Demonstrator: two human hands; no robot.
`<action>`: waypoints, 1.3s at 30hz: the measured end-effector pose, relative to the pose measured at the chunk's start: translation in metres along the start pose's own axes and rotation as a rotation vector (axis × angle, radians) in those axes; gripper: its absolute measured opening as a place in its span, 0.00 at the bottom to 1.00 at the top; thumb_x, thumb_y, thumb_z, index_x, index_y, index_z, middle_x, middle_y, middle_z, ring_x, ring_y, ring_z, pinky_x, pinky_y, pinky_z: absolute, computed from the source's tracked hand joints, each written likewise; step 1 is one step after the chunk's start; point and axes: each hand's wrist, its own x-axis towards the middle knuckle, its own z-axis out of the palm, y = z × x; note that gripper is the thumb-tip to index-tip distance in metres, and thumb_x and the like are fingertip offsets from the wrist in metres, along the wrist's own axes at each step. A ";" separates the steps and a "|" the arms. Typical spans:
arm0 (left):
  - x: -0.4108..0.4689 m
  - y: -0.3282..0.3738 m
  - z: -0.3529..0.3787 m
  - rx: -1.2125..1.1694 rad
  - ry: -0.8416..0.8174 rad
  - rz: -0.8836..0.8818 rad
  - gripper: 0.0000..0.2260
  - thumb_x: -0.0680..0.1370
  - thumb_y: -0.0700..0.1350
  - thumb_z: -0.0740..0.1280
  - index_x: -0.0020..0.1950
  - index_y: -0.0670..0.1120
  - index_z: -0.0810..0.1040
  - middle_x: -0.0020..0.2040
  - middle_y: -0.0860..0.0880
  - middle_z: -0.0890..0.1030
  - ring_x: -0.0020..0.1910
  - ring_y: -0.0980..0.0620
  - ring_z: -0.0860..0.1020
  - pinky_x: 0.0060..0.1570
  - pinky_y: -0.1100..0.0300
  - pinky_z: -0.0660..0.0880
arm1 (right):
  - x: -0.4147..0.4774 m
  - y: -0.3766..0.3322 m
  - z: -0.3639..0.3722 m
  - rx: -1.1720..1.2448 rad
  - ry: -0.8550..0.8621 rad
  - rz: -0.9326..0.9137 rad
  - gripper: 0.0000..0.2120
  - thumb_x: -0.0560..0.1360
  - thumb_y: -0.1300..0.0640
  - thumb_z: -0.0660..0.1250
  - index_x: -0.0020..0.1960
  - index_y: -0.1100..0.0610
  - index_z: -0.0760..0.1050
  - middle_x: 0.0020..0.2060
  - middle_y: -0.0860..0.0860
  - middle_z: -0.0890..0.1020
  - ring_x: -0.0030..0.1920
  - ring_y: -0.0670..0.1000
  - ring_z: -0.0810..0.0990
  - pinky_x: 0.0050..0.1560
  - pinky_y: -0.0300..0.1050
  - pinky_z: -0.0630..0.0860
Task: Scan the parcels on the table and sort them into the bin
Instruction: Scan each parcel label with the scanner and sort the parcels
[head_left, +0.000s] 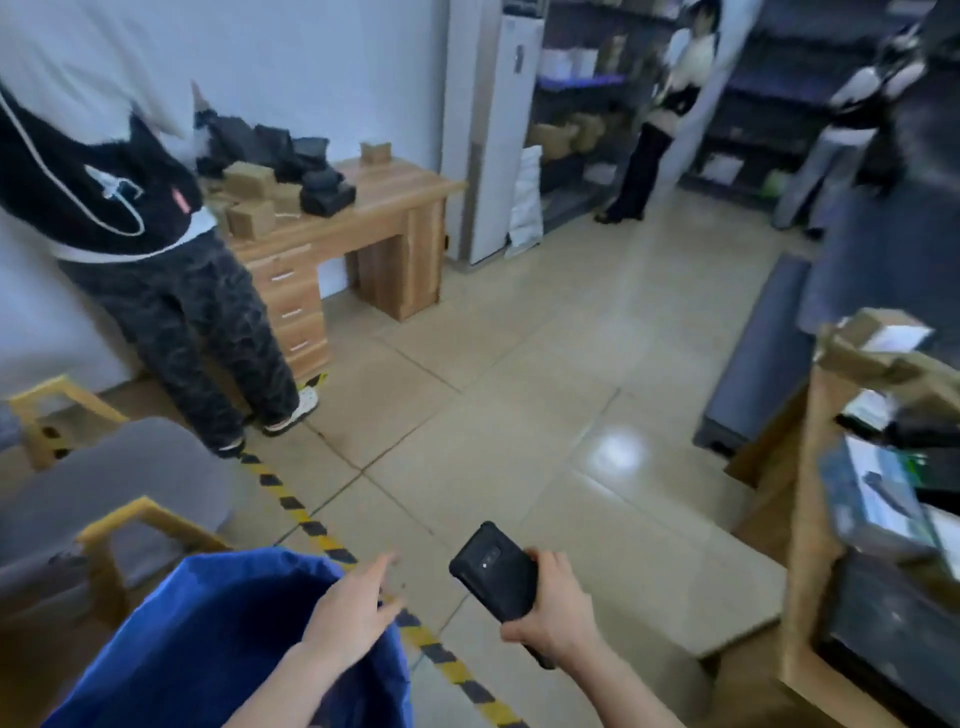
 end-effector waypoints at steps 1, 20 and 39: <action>0.008 0.023 0.003 0.023 -0.022 0.060 0.22 0.78 0.53 0.66 0.71 0.57 0.66 0.49 0.56 0.77 0.49 0.58 0.77 0.52 0.60 0.75 | -0.008 0.015 -0.017 0.012 0.045 0.025 0.41 0.56 0.46 0.72 0.67 0.49 0.65 0.55 0.47 0.70 0.59 0.51 0.75 0.52 0.48 0.75; 0.008 0.425 0.229 0.099 -0.421 0.602 0.27 0.76 0.53 0.70 0.72 0.55 0.65 0.63 0.52 0.72 0.62 0.55 0.72 0.60 0.61 0.70 | -0.193 0.339 -0.214 0.183 0.516 0.563 0.43 0.60 0.44 0.77 0.69 0.46 0.60 0.61 0.44 0.67 0.62 0.46 0.70 0.67 0.53 0.70; 0.060 0.552 0.372 0.454 -0.456 0.653 0.41 0.71 0.69 0.65 0.78 0.58 0.50 0.79 0.47 0.44 0.78 0.44 0.41 0.74 0.35 0.50 | -0.157 0.457 -0.241 0.309 0.421 0.866 0.43 0.59 0.46 0.75 0.69 0.48 0.61 0.58 0.45 0.69 0.61 0.48 0.70 0.64 0.54 0.68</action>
